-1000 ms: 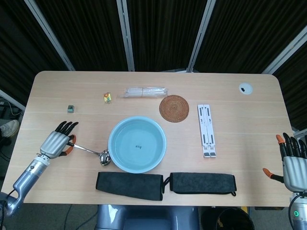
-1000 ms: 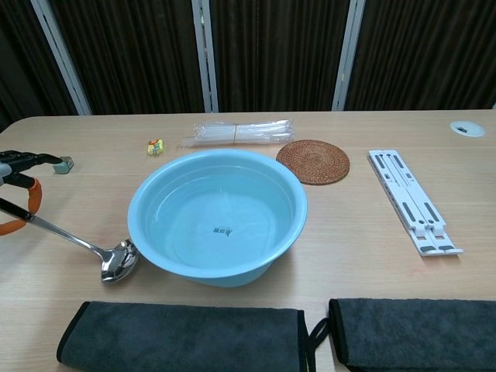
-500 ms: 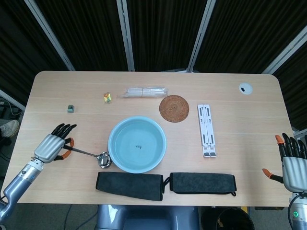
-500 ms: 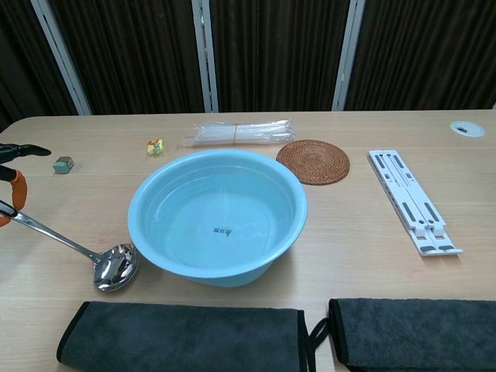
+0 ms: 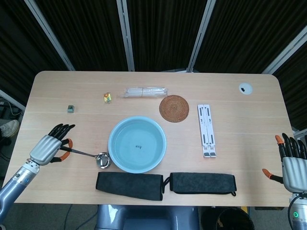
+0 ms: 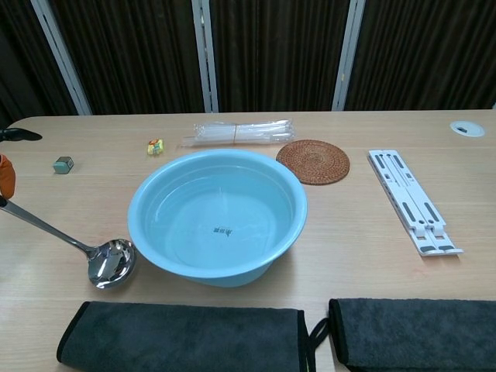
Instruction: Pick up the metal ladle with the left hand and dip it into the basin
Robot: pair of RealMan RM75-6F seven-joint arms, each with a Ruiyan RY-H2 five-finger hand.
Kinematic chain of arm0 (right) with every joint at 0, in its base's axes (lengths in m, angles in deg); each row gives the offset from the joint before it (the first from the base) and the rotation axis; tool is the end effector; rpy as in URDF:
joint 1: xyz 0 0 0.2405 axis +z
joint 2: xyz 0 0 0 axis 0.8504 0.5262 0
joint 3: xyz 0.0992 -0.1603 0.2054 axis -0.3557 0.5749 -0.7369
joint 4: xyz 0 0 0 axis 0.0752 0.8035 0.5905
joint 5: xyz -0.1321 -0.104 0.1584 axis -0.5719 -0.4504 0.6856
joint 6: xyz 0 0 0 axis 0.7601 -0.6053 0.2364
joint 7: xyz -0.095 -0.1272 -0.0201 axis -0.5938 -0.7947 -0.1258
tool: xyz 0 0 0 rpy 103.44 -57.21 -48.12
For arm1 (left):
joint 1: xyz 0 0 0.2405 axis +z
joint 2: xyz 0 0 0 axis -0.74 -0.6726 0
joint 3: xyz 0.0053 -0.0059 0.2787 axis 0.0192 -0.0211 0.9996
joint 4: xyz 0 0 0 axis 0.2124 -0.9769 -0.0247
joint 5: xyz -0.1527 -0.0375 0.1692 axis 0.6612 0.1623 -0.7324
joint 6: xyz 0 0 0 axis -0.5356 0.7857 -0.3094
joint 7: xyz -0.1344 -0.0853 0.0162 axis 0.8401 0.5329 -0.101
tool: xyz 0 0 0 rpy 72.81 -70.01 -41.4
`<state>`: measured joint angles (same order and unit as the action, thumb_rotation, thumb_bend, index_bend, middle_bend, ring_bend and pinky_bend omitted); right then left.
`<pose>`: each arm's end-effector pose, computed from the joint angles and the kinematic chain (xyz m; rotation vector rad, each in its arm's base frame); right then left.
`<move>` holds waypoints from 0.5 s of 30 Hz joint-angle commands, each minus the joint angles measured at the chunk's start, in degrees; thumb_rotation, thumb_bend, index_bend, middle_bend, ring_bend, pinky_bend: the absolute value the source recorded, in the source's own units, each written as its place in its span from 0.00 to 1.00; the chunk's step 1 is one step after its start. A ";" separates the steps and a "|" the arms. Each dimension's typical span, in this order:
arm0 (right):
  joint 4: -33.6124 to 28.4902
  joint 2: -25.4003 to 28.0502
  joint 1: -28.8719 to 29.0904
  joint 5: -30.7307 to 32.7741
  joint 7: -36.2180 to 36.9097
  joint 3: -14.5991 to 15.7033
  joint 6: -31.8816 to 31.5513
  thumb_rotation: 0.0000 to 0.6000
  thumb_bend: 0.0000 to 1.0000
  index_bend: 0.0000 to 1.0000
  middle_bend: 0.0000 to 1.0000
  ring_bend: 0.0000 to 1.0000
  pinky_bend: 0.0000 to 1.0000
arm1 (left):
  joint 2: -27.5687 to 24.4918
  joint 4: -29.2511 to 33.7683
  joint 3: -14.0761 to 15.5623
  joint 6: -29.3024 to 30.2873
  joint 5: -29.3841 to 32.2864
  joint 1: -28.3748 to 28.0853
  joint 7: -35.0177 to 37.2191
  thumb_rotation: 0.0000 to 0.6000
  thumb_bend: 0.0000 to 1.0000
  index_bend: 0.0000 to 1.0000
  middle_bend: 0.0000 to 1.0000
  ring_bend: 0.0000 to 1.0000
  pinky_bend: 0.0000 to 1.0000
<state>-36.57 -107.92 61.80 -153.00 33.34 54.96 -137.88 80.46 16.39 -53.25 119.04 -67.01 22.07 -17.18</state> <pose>-0.3520 -0.2035 0.1578 1.3103 -0.7830 0.7239 -0.3465 0.3035 0.0619 -1.9037 -0.8519 -0.9513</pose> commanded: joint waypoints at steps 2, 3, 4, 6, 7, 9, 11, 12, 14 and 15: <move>-0.06 0.05 -0.04 -0.07 0.03 0.02 -0.08 0.79 0.00 0.00 0.00 0.00 0.00 | -1.64 2.19 0.31 1.47 -1.04 0.42 -0.22 1.00 0.87 0.84 0.00 0.00 0.00; -0.07 0.06 -0.05 -0.07 0.06 0.01 -0.07 0.79 0.00 0.00 0.00 0.00 0.00 | -1.90 2.60 0.36 1.72 -1.23 0.48 -0.30 1.00 0.87 0.84 0.00 0.00 0.00; -0.07 0.05 -0.04 -0.06 0.10 0.02 -0.04 0.79 0.00 0.00 0.00 0.00 0.00 | -2.31 3.21 0.42 2.19 -1.56 0.56 -0.43 1.00 0.87 0.84 0.00 0.00 0.00; -0.10 0.06 -0.04 -0.05 0.13 0.00 -0.05 0.79 0.00 0.00 0.00 0.00 0.00 | -2.95 4.21 0.51 2.86 -2.05 0.70 -0.72 1.00 0.87 0.84 0.00 0.00 0.00; -0.12 0.07 -0.05 -0.07 0.18 -0.01 -0.05 0.79 0.00 0.00 0.00 0.00 0.00 | -3.36 4.89 0.59 3.24 -2.38 0.75 -0.75 1.00 0.87 0.84 0.00 0.00 0.00; -0.15 0.11 -0.09 -0.11 0.25 -0.02 -0.15 0.79 0.00 0.00 0.00 0.00 0.00 | -4.17 6.17 0.90 3.64 -3.03 0.77 -0.57 1.00 0.87 0.84 0.00 0.00 0.00; -0.19 0.11 -0.14 -0.16 0.29 -0.04 -0.28 0.79 0.00 0.00 0.00 0.00 0.00 | -4.97 7.34 1.18 3.92 -3.67 0.72 -0.53 1.00 0.87 0.84 0.00 0.00 0.00; -0.22 0.13 -0.18 -0.24 0.33 -0.04 -0.40 0.79 0.00 0.00 0.00 0.00 0.00 | -5.40 8.03 1.38 4.01 -4.03 0.69 -0.48 1.00 0.87 0.84 0.00 0.00 0.00; -0.25 0.18 -0.24 -0.33 0.41 -0.01 -0.50 0.78 0.00 0.00 0.00 0.00 0.00 | -6.05 9.12 1.68 4.07 -4.58 0.61 -0.25 1.00 0.86 0.85 0.00 0.00 0.00; -0.25 0.21 -0.26 -0.34 0.44 -0.01 -0.54 0.78 0.00 0.00 0.00 0.00 0.00 | -6.32 9.55 1.84 3.98 -4.78 0.53 0.00 1.00 0.86 0.85 0.00 0.00 0.00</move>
<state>-36.81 -107.72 61.55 -153.34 33.78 54.95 -138.41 74.61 25.37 -51.72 122.99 -71.37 22.70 -17.50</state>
